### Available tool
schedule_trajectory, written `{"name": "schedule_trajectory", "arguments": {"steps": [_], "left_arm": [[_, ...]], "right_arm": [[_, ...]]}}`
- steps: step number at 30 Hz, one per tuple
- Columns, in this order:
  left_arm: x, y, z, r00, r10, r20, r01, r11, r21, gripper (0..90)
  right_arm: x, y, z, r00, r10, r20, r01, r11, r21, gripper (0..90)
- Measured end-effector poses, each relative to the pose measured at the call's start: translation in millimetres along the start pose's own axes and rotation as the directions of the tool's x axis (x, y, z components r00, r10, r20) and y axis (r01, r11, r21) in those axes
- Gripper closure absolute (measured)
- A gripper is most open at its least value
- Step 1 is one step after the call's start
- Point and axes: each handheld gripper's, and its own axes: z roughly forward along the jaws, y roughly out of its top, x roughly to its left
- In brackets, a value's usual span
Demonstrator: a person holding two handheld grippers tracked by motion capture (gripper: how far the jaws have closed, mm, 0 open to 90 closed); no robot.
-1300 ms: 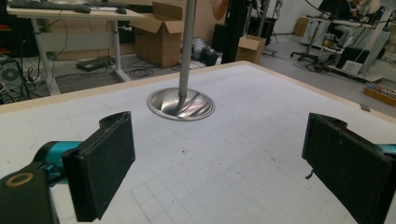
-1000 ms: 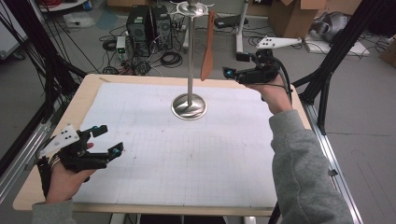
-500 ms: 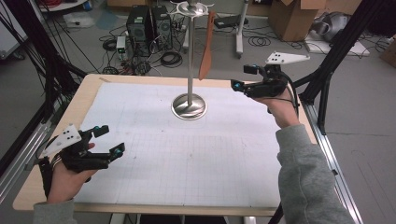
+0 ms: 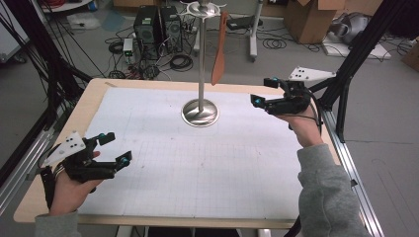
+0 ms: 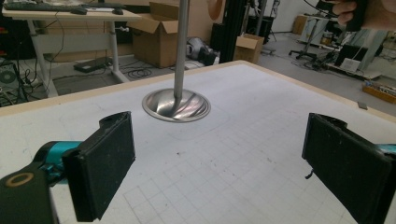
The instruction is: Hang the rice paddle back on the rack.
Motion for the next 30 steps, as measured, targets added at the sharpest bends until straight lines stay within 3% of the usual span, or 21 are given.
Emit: {"name": "schedule_trajectory", "arguments": {"steps": [3,11,30], "left_arm": [[0.1,0.2,-0.7,1.0000,0.000,0.002,0.000,1.0000,0.001,9.7],[-0.1,-0.1,-0.2,1.0000,-0.001,0.000,0.001,1.0000,0.000,9.8],[0.9,-1.9,-0.9,1.0000,-0.007,-0.005,0.007,1.0000,0.004,9.7]], "right_arm": [[3.9,-1.9,-3.7,0.9998,-0.021,0.000,0.021,1.000,0.016,14.1],[11.0,-14.6,-14.4,0.9994,-0.033,-0.007,0.033,0.999,-0.009,14.1],[11.0,-52.0,-40.9,1.0000,-0.008,0.004,0.008,1.000,0.017,14.1]]}}
